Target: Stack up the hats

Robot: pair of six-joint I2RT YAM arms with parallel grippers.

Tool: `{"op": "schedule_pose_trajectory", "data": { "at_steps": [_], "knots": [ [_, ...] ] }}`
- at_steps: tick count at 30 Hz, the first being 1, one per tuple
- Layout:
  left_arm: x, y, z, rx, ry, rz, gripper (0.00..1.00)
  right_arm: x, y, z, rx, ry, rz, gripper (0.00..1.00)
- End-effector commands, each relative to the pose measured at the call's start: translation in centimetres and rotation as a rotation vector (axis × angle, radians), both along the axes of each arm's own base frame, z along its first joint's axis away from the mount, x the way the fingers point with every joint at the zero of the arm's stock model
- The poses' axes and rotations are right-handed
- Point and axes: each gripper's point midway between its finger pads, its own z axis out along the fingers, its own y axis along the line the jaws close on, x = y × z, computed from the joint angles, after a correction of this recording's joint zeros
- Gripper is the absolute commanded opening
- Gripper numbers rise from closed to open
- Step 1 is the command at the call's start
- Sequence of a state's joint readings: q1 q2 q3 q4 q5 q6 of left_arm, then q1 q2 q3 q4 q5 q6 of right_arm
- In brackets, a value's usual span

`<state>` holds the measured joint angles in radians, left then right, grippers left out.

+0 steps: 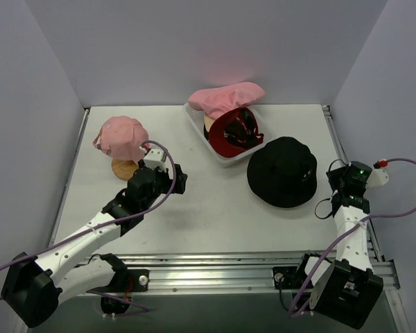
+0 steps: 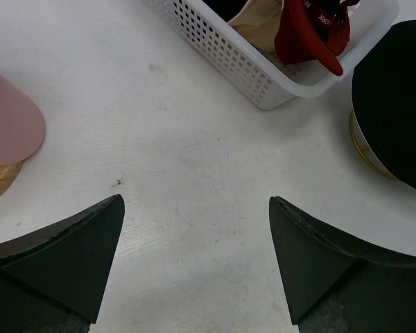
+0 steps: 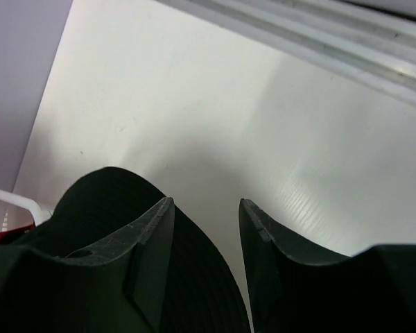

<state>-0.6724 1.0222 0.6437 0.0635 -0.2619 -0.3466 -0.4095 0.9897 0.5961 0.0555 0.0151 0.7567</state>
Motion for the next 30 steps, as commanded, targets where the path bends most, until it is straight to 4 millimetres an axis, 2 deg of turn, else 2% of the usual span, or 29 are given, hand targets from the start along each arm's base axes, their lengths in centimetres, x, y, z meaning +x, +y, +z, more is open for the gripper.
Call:
{"op": "schedule_pose_trajectory", "data": {
  "at_steps": [1, 3, 4, 6, 7, 10, 11, 13, 14, 15, 16, 17, 20, 21, 22, 23, 25, 26, 27, 28, 29, 30],
  "knots": [
    [0.2, -0.5, 2.1, -0.016, -0.057, -0.025, 0.94, -0.8, -1.2, 3.6, -0.073, -0.009, -0.018, 0.39],
    [0.0, -0.8, 2.4, -0.020, -0.055, -0.046, 0.94, -0.2, -0.7, 6.4, -0.136, -0.060, 0.054, 0.40],
    [0.0, -0.9, 2.5, -0.021, -0.055, -0.049, 0.95, 0.4, 0.1, 7.4, -0.143, -0.090, 0.117, 0.40],
    [-0.2, -1.4, 2.8, -0.019, -0.052, -0.064, 0.96, 0.7, 0.3, 9.3, -0.183, -0.103, 0.154, 0.40],
    [-0.3, -1.5, 2.9, -0.019, -0.049, -0.067, 0.97, 1.2, 0.5, 11.6, -0.228, -0.128, 0.183, 0.40],
    [-0.3, -2.6, 3.2, -0.018, -0.028, -0.086, 0.97, 2.0, 2.0, 14.2, -0.269, -0.136, 0.238, 0.40],
    [-0.3, -2.9, 3.0, -0.011, -0.012, -0.090, 0.97, 2.8, 4.3, 16.2, -0.296, -0.172, 0.296, 0.40],
    [-0.3, -3.9, 4.1, -0.033, -0.021, -0.103, 0.98, 3.6, 5.6, 17.6, -0.337, -0.178, 0.303, 0.40],
    [-0.4, -3.9, 3.2, -0.007, 0.011, -0.099, 0.98, 4.0, 8.3, 19.5, -0.354, -0.202, 0.368, 0.40],
    [-0.3, -4.2, 3.3, -0.002, 0.012, -0.098, 0.99, 4.1, 9.1, 20.2, -0.370, -0.200, 0.380, 0.40],
    [-0.3, -4.8, 4.3, -0.006, -0.004, -0.104, 0.99, 4.3, 9.8, 20.7, -0.397, -0.189, 0.378, 0.40],
    [0.0, -4.8, 3.8, 0.021, 0.008, -0.084, 1.00, 4.2, 11.9, 21.9, -0.420, -0.213, 0.437, 0.40],
    [1.4, -5.0, 4.1, 0.072, 0.009, -0.038, 1.00, 3.2, 14.2, 23.3, -0.442, -0.264, 0.508, 0.41],
    [1.9, -5.1, 4.3, 0.081, 0.006, -0.033, 1.00, 2.9, 15.4, 23.3, -0.449, -0.276, 0.564, 0.41],
    [2.3, -5.5, 4.5, 0.086, 0.002, -0.034, 0.95, 2.3, 16.3, 23.7, -0.443, -0.302, 0.606, 0.41],
    [3.1, -6.3, 5.0, 0.085, -0.007, -0.039, 0.94, 1.8, 16.9, 23.8, -0.442, -0.316, 0.633, 0.41],
    [3.9, -7.0, 5.6, 0.094, -0.018, -0.042, 0.93, 0.5, 17.9, 23.4, -0.436, -0.343, 0.687, 0.42],
    [4.6, -7.6, 5.1, 0.104, -0.010, -0.041, 0.91, 0.0, 18.5, 23.3, -0.427, -0.366, 0.716, 0.42],
    [5.4, -8.1, 6.6, 0.090, -0.033, -0.039, 0.90, -0.4, 18.9, 23.2, -0.420, -0.386, 0.738, 0.42],
    [5.8, -8.6, 7.0, 0.082, -0.036, -0.054, 0.90, -1.3, 19.1, 22.6, -0.419, -0.401, 0.761, 0.42],
    [6.6, -9.2, 6.3, 0.093, -0.020, -0.064, 0.89, -1.8, 19.7, 22.6, -0.410, -0.427, 0.796, 0.43],
    [7.5, -9.6, 7.7, 0.079, -0.042, -0.072, 0.89, -2.2, 19.8, 22.5, -0.409, -0.441, 0.806, 0.44]
  ]
}}
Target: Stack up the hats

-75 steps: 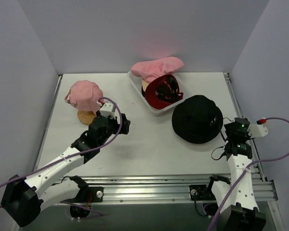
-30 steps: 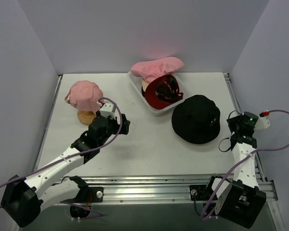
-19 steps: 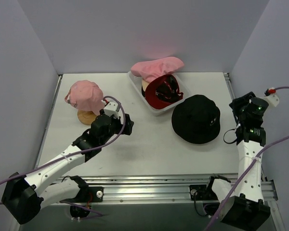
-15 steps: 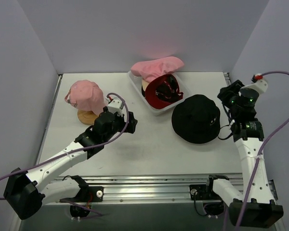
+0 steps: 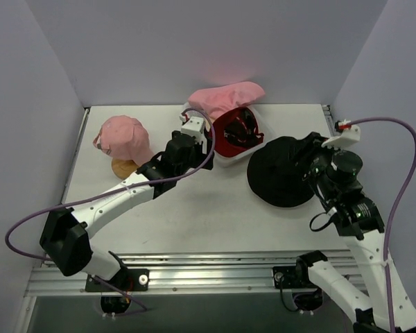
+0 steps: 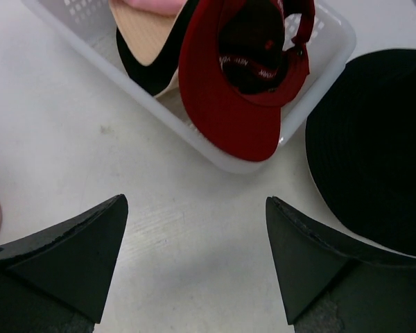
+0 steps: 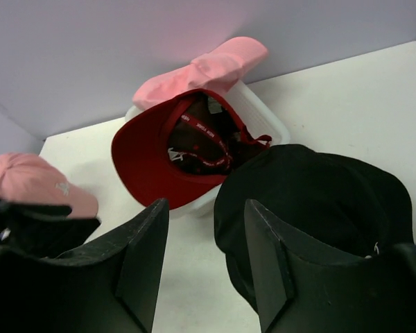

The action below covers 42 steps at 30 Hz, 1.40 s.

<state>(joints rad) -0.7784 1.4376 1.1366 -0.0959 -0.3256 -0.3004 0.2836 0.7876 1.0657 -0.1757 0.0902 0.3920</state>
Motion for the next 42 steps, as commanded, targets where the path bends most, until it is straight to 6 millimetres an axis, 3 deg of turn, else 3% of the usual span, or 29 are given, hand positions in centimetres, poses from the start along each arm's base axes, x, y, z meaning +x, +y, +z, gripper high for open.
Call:
{"op": "schedule_pose_trajectory", "data": {
  "at_steps": [1, 2, 4, 5, 7, 9, 14, 19, 22, 23, 25, 27, 28, 31, 34, 36, 37, 38, 42],
  "knots": [
    [2.6, -1.6, 4.1, -0.038, -0.068, -0.038, 0.89, -2.0, 1.5, 0.1, -0.007, -0.071, 0.124, 0.45],
    [3.4, -1.8, 3.0, -0.015, -0.040, -0.032, 0.89, -2.4, 1.7, -0.2, -0.009, -0.070, 0.138, 0.45],
    [5.0, -1.9, 4.1, -0.043, -0.041, -0.041, 0.89, -3.8, 1.9, 0.1, -0.005, -0.097, 0.175, 0.45],
    [5.8, -2.1, 3.2, -0.041, -0.017, -0.045, 0.89, -4.1, 2.0, -0.5, -0.007, -0.095, 0.186, 0.46],
    [7.4, -1.6, 3.8, -0.079, -0.011, -0.045, 0.89, -5.3, 2.2, -0.3, -0.002, -0.126, 0.213, 0.46],
    [8.3, -2.3, 3.0, -0.082, 0.002, -0.094, 0.88, -6.0, 2.1, -0.7, -0.011, -0.134, 0.227, 0.46],
    [9.4, -4.8, 3.2, -0.097, -0.038, -0.202, 0.82, -6.7, 2.3, -1.5, -0.002, -0.152, 0.244, 0.47],
    [10.8, -5.8, 1.8, -0.086, -0.021, -0.207, 0.79, -6.4, 2.4, -2.5, -0.024, -0.125, 0.250, 0.47],
    [11.4, -6.3, 1.2, -0.083, -0.020, -0.210, 0.59, -6.5, 2.5, -2.6, -0.024, -0.127, 0.261, 0.47],
    [11.6, -6.4, 1.3, -0.087, -0.026, -0.209, 0.41, -6.5, 2.5, -2.6, -0.024, -0.130, 0.261, 0.47],
    [11.5, -6.5, 1.6, -0.093, -0.040, -0.207, 0.23, -6.5, 2.4, -2.8, -0.024, -0.132, 0.256, 0.47],
    [11.0, -6.2, 2.5, -0.089, -0.059, -0.195, 0.06, -6.6, 2.4, -2.8, -0.022, -0.133, 0.256, 0.47],
    [10.8, -6.2, 4.6, -0.111, -0.111, -0.197, 0.03, -6.6, 2.4, -2.9, -0.022, -0.133, 0.254, 0.47],
    [10.1, -5.8, 6.6, -0.113, -0.152, -0.176, 0.02, -6.4, 2.1, -2.8, -0.023, -0.135, 0.234, 0.47],
    [8.3, -5.0, 11.0, -0.173, -0.211, -0.175, 0.02, -6.2, 2.0, -2.9, -0.025, -0.126, 0.227, 0.47],
    [7.9, -4.4, 12.8, -0.207, -0.224, -0.155, 0.02, -6.0, 2.0, -2.9, -0.028, -0.119, 0.226, 0.47],
    [7.4, -4.1, 12.5, -0.192, -0.195, -0.150, 0.03, -6.0, 1.9, -2.9, -0.029, -0.117, 0.217, 0.47],
    [6.8, -3.7, 13.8, -0.207, -0.212, -0.146, 0.02, -5.9, 1.8, -2.8, -0.028, -0.115, 0.212, 0.47],
    [5.6, -2.8, 15.3, -0.235, -0.217, -0.139, 0.02, -5.5, 1.5, -2.9, -0.027, -0.102, 0.184, 0.47]
  ]
}}
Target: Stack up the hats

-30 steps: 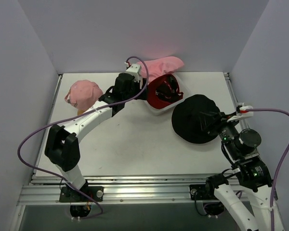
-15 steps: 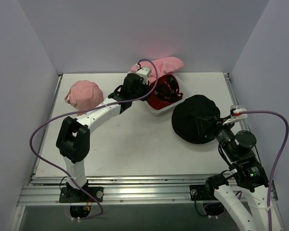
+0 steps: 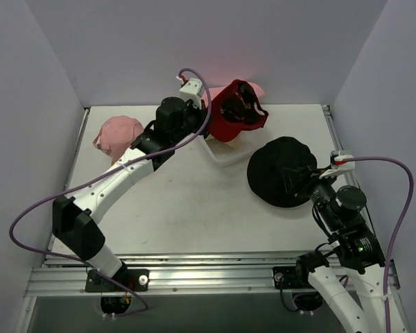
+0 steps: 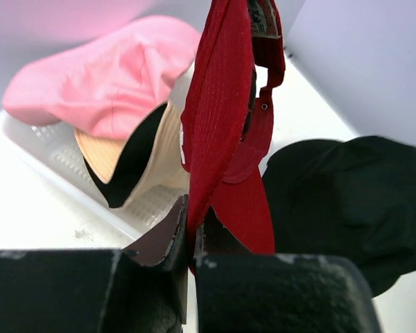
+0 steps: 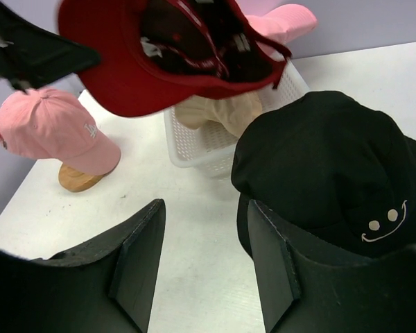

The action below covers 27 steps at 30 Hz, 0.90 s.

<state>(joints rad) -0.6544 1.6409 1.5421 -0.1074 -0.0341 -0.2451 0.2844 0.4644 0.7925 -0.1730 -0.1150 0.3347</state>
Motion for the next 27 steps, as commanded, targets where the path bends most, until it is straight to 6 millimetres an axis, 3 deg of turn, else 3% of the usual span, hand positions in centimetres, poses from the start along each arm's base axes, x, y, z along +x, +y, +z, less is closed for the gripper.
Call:
{"op": "schedule_pose_trajectory", "data": {
  "at_steps": [1, 6, 8, 9, 10, 11, 16, 17, 19, 20, 23, 24, 26, 27],
  "knots": [
    [-1.2, 1.4, 6.0, -0.103, -0.085, 0.031, 0.02, 0.7, -0.3, 1.7, 0.002, -0.041, -0.031, 0.47],
    [-3.3, 3.0, 7.4, -0.135, -0.047, 0.070, 0.02, 1.9, 0.1, 2.2, 0.015, -0.029, -0.033, 0.47],
    [-4.2, 4.1, 7.1, -0.137, 0.004, 0.115, 0.02, 2.8, 0.8, 3.9, 0.021, -0.051, -0.004, 0.47],
    [-4.4, 4.6, 6.9, -0.136, 0.026, 0.137, 0.02, 4.3, 1.8, 3.2, 0.010, -0.010, 0.026, 0.47],
    [-5.2, 5.4, 6.6, -0.118, 0.052, 0.148, 0.02, 4.9, 2.6, 4.5, 0.008, -0.023, 0.054, 0.47],
    [-5.6, 5.8, 6.5, -0.118, 0.070, 0.161, 0.02, 6.4, 3.5, 3.5, -0.017, 0.021, 0.076, 0.47],
    [-8.7, 8.5, 4.8, -0.127, 0.148, 0.203, 0.02, 8.1, 8.3, 4.3, -0.105, 0.001, 0.182, 0.47],
    [-9.3, 8.7, 4.3, -0.129, 0.174, 0.196, 0.02, 7.5, 10.9, 5.4, -0.123, -0.047, 0.243, 0.47],
    [-10.4, 9.2, 4.5, -0.144, 0.183, 0.184, 0.02, 6.6, 12.9, 5.8, -0.146, -0.083, 0.266, 0.48],
    [-10.8, 9.1, 4.2, -0.144, 0.196, 0.172, 0.02, 5.0, 15.3, 5.5, -0.164, -0.100, 0.328, 0.48],
    [-11.8, 9.7, 3.6, -0.140, 0.227, 0.172, 0.02, 3.1, 18.6, 5.8, -0.239, -0.198, 0.379, 0.48],
    [-12.0, 9.9, 3.1, -0.130, 0.247, 0.178, 0.02, 0.9, 20.9, 5.9, -0.286, -0.250, 0.442, 0.48],
    [-12.5, 10.0, 2.8, -0.139, 0.273, 0.175, 0.02, 0.6, 22.2, 4.9, -0.370, -0.242, 0.389, 0.48],
    [-12.8, 10.0, 2.5, -0.139, 0.286, 0.170, 0.02, -1.2, 23.7, 5.4, -0.392, -0.259, 0.431, 0.48]
  ]
}}
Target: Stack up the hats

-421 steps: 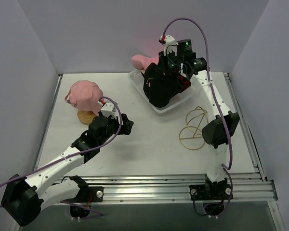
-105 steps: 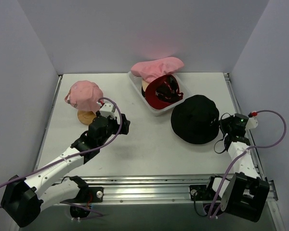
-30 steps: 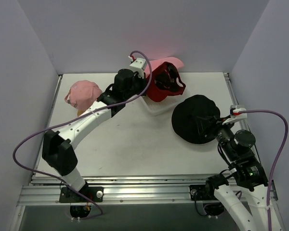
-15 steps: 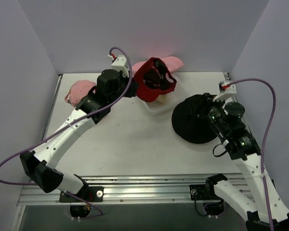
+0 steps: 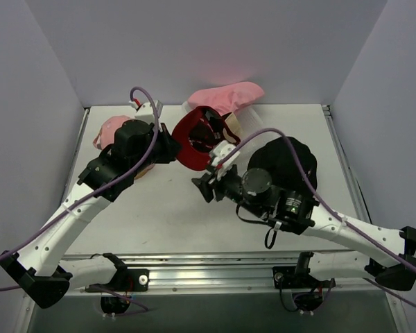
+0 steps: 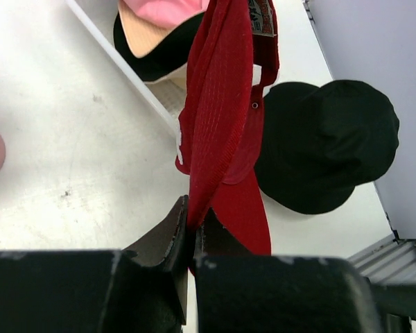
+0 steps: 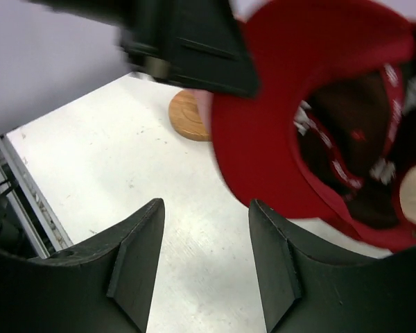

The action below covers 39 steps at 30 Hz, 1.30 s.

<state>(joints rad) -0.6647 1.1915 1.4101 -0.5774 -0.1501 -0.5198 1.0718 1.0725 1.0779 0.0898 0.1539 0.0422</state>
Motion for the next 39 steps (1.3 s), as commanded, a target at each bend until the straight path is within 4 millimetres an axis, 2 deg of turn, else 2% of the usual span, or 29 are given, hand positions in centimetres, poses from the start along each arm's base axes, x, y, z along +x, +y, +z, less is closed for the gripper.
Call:
{"op": "schedule_pose_trajectory", "data": {
  "at_steps": [1, 2, 4, 5, 7, 8, 9, 13, 20, 22, 25, 26, 28, 30, 31, 32, 33, 34, 36, 37, 38, 39],
  "knots": [
    [-1.3, 0.0, 0.1, -0.052, 0.042, -0.015, 0.02, -0.4, 2.0, 2.9, -0.083, -0.185, -0.084, 0.48],
    [-1.5, 0.1, 0.2, -0.067, 0.047, -0.013, 0.02, -0.4, 2.7, 1.8, -0.142, -0.193, -0.111, 0.48],
    [-2.1, 0.2, 0.2, -0.084, 0.048, -0.021, 0.02, -2.1, 4.2, 2.2, -0.195, -0.242, -0.102, 0.48],
    [-2.3, 0.2, 0.2, -0.091, 0.049, -0.025, 0.02, -2.1, 5.0, 1.2, -0.244, -0.254, -0.120, 0.48],
    [-2.8, 0.3, 0.2, -0.104, 0.049, -0.035, 0.02, -1.9, 4.9, 1.6, -0.288, -0.280, -0.199, 0.48],
    [-3.0, 0.4, 0.1, -0.107, 0.054, -0.033, 0.02, -1.6, 5.3, 0.7, -0.325, -0.280, -0.218, 0.48],
    [-3.1, 0.5, 0.0, -0.106, 0.055, -0.031, 0.02, -1.4, 5.2, 0.8, -0.332, -0.281, -0.245, 0.48],
    [-3.8, 1.3, -0.4, -0.102, 0.060, -0.018, 0.02, -0.8, 5.6, 0.2, -0.362, -0.282, -0.289, 0.47],
    [-4.9, 1.8, 0.1, -0.110, 0.054, -0.034, 0.02, -0.2, 6.3, -1.5, -0.394, -0.287, -0.329, 0.45],
    [-5.1, 2.1, 0.1, -0.109, 0.054, -0.031, 0.02, -0.2, 6.4, -1.5, -0.393, -0.291, -0.332, 0.39],
    [-5.4, 2.3, -0.1, -0.109, 0.054, -0.031, 0.02, 0.0, 6.6, -1.6, -0.386, -0.290, -0.337, 0.09],
    [-5.5, 2.4, 0.0, -0.111, 0.048, -0.035, 0.02, 0.0, 6.5, -1.6, -0.384, -0.288, -0.339, 0.03],
    [-6.0, 2.7, 1.0, -0.117, 0.020, -0.044, 0.02, -0.2, 6.5, -1.7, -0.370, -0.274, -0.332, 0.00],
    [-6.1, 4.1, 1.5, -0.067, 0.009, -0.007, 0.34, -0.5, 6.1, -1.4, -0.344, -0.249, -0.311, 0.00],
    [-6.2, 5.1, 3.5, -0.065, -0.031, 0.022, 0.43, -0.6, 5.2, -0.7, -0.305, -0.229, -0.304, 0.00],
    [-6.2, 6.8, 3.6, -0.006, -0.036, 0.079, 0.52, -0.8, 4.8, -0.8, -0.259, -0.184, -0.292, 0.00],
    [-6.3, 7.8, 4.5, 0.006, -0.056, 0.108, 0.54, -1.3, 5.0, -0.7, -0.219, -0.154, -0.236, 0.00],
    [-6.8, 8.7, 6.4, 0.007, -0.100, 0.120, 0.57, -1.0, 3.4, 0.0, -0.162, -0.128, -0.231, 0.00],
    [-7.7, 10.0, 7.6, 0.011, -0.131, 0.139, 0.64, -0.9, 2.7, 0.8, -0.049, -0.074, -0.180, 0.00],
    [-8.1, 10.3, 8.2, 0.002, -0.146, 0.136, 0.65, -1.9, 2.6, 2.4, 0.040, -0.048, -0.080, 0.00],
    [-8.5, 9.9, 8.4, -0.014, -0.154, 0.104, 0.66, -1.3, 1.9, 2.7, 0.083, -0.037, -0.065, 0.00],
    [-9.1, 9.8, 8.5, -0.029, -0.163, 0.082, 0.67, -1.7, 1.8, 3.3, 0.108, -0.044, -0.028, 0.00]
  ]
}}
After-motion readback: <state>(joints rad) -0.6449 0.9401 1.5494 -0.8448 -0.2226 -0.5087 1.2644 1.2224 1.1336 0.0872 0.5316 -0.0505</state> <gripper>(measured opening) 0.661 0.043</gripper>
